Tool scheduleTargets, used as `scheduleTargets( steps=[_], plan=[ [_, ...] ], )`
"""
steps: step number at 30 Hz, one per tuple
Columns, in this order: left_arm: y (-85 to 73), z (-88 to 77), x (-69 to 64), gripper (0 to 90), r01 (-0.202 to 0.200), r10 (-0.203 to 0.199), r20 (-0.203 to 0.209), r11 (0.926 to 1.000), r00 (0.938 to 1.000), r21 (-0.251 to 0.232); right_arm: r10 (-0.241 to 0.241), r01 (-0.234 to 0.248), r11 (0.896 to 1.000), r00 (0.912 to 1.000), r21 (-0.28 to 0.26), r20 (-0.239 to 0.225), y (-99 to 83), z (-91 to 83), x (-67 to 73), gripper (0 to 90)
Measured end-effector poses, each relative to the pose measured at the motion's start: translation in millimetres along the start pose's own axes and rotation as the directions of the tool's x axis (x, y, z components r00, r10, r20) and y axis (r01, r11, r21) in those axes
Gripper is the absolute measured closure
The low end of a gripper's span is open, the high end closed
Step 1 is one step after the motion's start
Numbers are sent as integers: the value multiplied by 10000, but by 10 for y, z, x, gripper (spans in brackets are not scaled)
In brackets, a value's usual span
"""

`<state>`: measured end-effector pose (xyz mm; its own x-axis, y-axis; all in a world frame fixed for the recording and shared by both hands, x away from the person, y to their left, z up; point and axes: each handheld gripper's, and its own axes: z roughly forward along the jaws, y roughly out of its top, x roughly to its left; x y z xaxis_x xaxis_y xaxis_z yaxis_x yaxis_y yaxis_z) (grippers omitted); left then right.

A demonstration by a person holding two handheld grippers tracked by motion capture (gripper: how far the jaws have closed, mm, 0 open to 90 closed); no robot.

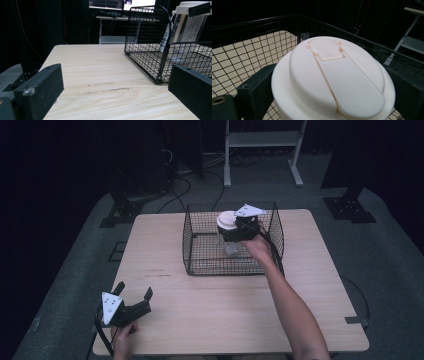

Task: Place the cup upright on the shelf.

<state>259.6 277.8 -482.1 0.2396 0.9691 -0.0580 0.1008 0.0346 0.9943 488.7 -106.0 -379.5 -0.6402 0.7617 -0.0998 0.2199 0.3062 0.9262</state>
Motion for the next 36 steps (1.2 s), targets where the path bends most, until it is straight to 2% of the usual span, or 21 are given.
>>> scheduleTargets(
  steps=[12, 20, 36],
  plan=[
    [0, 3, -4, 0, -26, 26, 1, 10000, 10000, 4, 70, -70, 10000, 10000, 58, 13, -22, -38, -27, 44],
    [0, 1, -6, 0, -32, 32, -3, 10000, 10000, 7, -103, 103, 9999, 9999, 114, 69, -17, -38, -12, 43],
    [-1, 3, -8, 0, -20, 20, -77, 10000, 10000, 36, 120, -122, 9998, 9998, 170, 128, -19, -25, -26, 28]
  ],
)
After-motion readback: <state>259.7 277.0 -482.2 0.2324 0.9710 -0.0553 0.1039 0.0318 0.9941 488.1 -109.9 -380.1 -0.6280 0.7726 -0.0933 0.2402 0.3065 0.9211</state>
